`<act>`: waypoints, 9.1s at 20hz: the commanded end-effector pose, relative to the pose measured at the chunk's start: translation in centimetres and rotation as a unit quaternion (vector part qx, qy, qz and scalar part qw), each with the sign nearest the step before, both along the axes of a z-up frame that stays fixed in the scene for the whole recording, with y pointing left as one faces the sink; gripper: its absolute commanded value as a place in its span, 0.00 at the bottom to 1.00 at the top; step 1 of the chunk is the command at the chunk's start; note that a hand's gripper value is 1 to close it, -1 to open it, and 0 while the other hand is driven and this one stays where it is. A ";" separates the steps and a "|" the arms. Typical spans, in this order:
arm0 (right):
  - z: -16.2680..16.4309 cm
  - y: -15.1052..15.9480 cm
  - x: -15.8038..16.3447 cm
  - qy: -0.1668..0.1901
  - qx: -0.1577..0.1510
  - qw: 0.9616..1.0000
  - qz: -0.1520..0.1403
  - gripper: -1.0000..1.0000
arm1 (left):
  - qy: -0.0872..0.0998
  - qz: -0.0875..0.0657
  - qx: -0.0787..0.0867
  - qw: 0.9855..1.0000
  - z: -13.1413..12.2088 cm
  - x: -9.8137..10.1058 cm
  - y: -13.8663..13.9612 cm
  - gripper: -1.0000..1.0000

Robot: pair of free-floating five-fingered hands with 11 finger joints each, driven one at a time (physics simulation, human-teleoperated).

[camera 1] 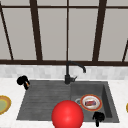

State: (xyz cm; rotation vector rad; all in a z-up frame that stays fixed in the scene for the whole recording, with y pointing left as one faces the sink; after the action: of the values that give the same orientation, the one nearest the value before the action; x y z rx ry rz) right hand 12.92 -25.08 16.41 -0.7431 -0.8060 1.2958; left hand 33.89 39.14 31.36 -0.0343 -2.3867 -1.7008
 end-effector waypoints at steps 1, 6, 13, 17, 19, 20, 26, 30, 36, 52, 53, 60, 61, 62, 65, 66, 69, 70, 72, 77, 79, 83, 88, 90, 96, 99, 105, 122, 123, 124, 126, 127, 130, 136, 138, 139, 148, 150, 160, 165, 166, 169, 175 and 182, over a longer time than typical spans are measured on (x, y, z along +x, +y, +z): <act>0.0 0.0 0.0 0.000 0.000 1.000 0.000 0.50 | -0.004 0.000 0.022 1.000 0.2 0.0 -2.7 1.00; 0.0 0.0 0.0 0.000 0.000 1.000 0.000 0.50 | -0.005 0.001 0.025 1.000 0.3 0.0 -6.3 1.00; 0.0 0.0 0.0 0.000 0.000 1.000 0.000 0.50 | -0.009 0.002 0.026 1.000 0.5 0.0 -11.5 1.00; 0.0 0.0 0.0 0.000 0.000 1.000 0.000 0.50 | -0.009 0.003 0.029 1.000 0.6 0.0 -14.4 1.00; 0.0 0.0 0.0 0.000 0.000 1.000 0.000 0.50 | -0.008 0.003 0.031 0.999 0.7 0.0 -15.9 1.00; 0.0 0.0 0.0 0.000 0.000 1.000 0.000 0.50 | -0.008 0.003 0.032 0.999 0.7 0.0 -16.6 1.00; 0.0 0.0 0.0 0.000 0.000 1.000 0.000 0.50 | -0.001 0.004 0.042 0.999 0.6 -0.2 -20.7 1.00; 0.0 0.0 0.0 0.000 0.000 1.000 0.000 0.50 | 0.003 0.004 0.047 0.999 0.5 -0.6 -23.3 1.00; 0.0 0.0 0.0 0.000 0.000 1.000 0.000 0.50 | 0.004 0.005 0.052 0.999 0.5 -1.2 -27.1 1.00; 0.0 0.0 0.0 0.000 0.000 1.000 0.000 0.50 | 0.002 0.009 0.066 0.998 0.5 -1.7 -37.6 1.00; 0.0 0.0 0.0 0.000 0.000 1.000 0.000 0.50 | 0.003 0.009 0.066 0.998 0.5 -1.7 -38.3 1.00; 0.0 0.0 0.0 0.000 0.000 1.000 0.000 0.50 | 0.003 0.010 0.070 0.997 0.3 -0.8 -43.2 1.00; 0.0 0.0 0.0 0.000 0.000 1.000 0.000 0.50 | 0.003 0.011 0.070 0.998 0.2 -0.5 -43.9 1.00; 0.0 0.0 0.0 0.000 0.000 1.000 0.000 0.50 | 0.003 0.011 0.072 0.997 0.1 -0.3 -44.6 1.00; 0.0 0.0 0.0 0.000 0.000 1.000 0.000 0.50 | 0.003 0.011 0.080 0.997 -0.3 0.1 -46.5 1.00; 0.0 0.0 0.0 0.000 0.000 1.000 0.000 0.50 | 0.003 0.012 0.080 0.997 -0.3 0.3 -47.2 1.00; 0.0 0.0 0.0 0.000 0.000 1.000 0.000 0.50 | 0.003 0.012 0.082 0.997 -0.6 0.8 -49.3 1.00; 0.0 0.0 0.0 0.000 0.000 1.000 0.000 0.50 | 0.003 0.013 0.083 0.996 -0.7 0.9 -50.0 1.00; 0.0 0.0 0.0 0.000 0.000 1.000 0.000 0.50 | 0.003 0.013 0.086 0.996 -1.0 1.2 -51.3 1.00; 0.0 0.0 0.0 0.000 0.000 1.000 0.000 0.50 | -0.010 -0.047 0.071 0.996 -3.5 1.5 -52.3 1.00; 0.0 0.0 0.0 0.000 0.000 1.000 0.000 0.50 | -0.005 -0.058 0.081 0.995 -4.4 1.7 -52.6 1.00; 0.0 0.0 0.0 0.000 0.000 1.000 0.000 0.50 | -0.003 -0.060 0.084 0.995 -6.3 1.9 -53.0 1.00; 0.0 0.0 0.0 0.000 0.000 1.000 0.000 0.50 | -0.003 -0.061 0.087 0.994 -9.3 1.9 -53.2 1.00; 0.0 0.0 0.0 0.000 0.000 1.000 0.000 0.50 | -0.002 -0.061 0.086 0.994 -10.5 1.9 -53.3 1.00; 0.0 0.0 0.0 0.000 0.000 1.000 0.000 0.50 | -0.025 -0.044 0.066 0.997 -15.1 2.1 -54.9 1.00; 0.0 0.0 0.0 0.000 0.000 1.000 0.000 0.50 | -0.024 -0.031 0.063 0.997 -17.0 2.4 -56.3 1.00; 0.0 0.0 0.0 0.000 0.000 1.000 0.000 0.50 | 0.011 0.003 0.065 0.998 -17.5 1.2 -57.1 0.00; 0.0 0.0 0.0 0.000 0.000 1.000 0.000 0.50 | 0.057 -0.004 0.114 0.992 -18.6 -4.8 -55.3 0.00; 0.0 0.0 0.0 0.000 0.000 1.000 0.000 0.50 | 0.065 0.004 0.111 0.992 -19.4 -4.2 -55.7 0.00; 0.0 0.0 0.0 0.000 0.000 1.000 0.000 0.50 | 0.061 0.012 0.106 0.992 -20.4 -4.1 -55.9 0.00; 0.0 0.0 0.0 0.000 0.000 1.000 0.000 0.50 | 0.063 0.016 0.089 0.994 -21.9 -2.2 -56.0 0.00; 0.0 0.0 0.0 0.000 0.000 1.000 0.000 0.50 | 0.061 0.018 0.089 0.994 -22.8 -1.5 -55.9 0.00; 0.0 0.0 0.0 0.000 0.000 1.000 0.000 0.50 | 0.061 0.022 0.085 0.994 -25.1 0.4 -55.9 0.00; 0.0 0.0 0.0 0.000 0.000 1.000 0.000 0.50 | 0.115 0.007 0.063 0.991 -26.8 -1.3 -55.5 0.00; 0.0 0.0 0.0 0.000 0.000 1.000 0.000 0.50 | 0.129 -0.005 0.076 0.989 -27.8 -2.5 -56.0 0.00; 0.0 0.0 0.0 0.000 0.000 1.000 0.000 0.50 | 0.136 -0.009 0.078 0.988 -28.0 -2.9 -55.9 0.00; 0.0 0.0 0.0 0.000 0.000 1.000 0.000 0.50 | 0.171 0.013 0.080 0.982 -32.4 -0.8 -56.2 0.00; 0.0 0.0 0.0 0.000 0.000 1.000 0.000 0.50 | 0.179 0.013 0.081 0.980 -33.3 -0.5 -56.2 0.00; 0.0 0.0 0.0 0.000 0.000 1.000 0.000 0.50 | 0.223 -0.005 0.092 0.970 -37.3 1.5 -55.5 0.00; 0.0 0.0 0.0 0.000 0.000 1.000 0.000 0.50 | 0.250 -0.032 0.095 0.963 -39.5 4.2 -55.5 0.00; 0.0 0.0 0.0 0.000 0.000 1.000 0.000 0.50 | 0.253 -0.038 0.097 0.962 -40.0 5.1 -55.6 0.00; 0.0 0.0 0.0 0.000 0.000 1.000 0.000 0.50 | 0.262 -0.036 0.100 0.959 -41.3 7.2 -55.8 0.00; 0.0 0.0 0.0 0.000 0.000 1.000 0.000 0.50 | 0.308 -0.006 0.108 0.945 -42.2 8.1 -55.6 0.00; 0.0 0.0 0.0 0.000 0.000 1.000 0.000 0.50 | 0.275 0.007 0.179 0.945 -39.9 6.5 -59.6 0.00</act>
State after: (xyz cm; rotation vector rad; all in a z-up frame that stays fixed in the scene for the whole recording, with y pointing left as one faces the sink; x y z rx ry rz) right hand 12.92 -25.08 16.41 -0.7431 -0.8060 1.2958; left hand 40.31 -17.99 -8.10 -0.3773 -1.6663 -1.7824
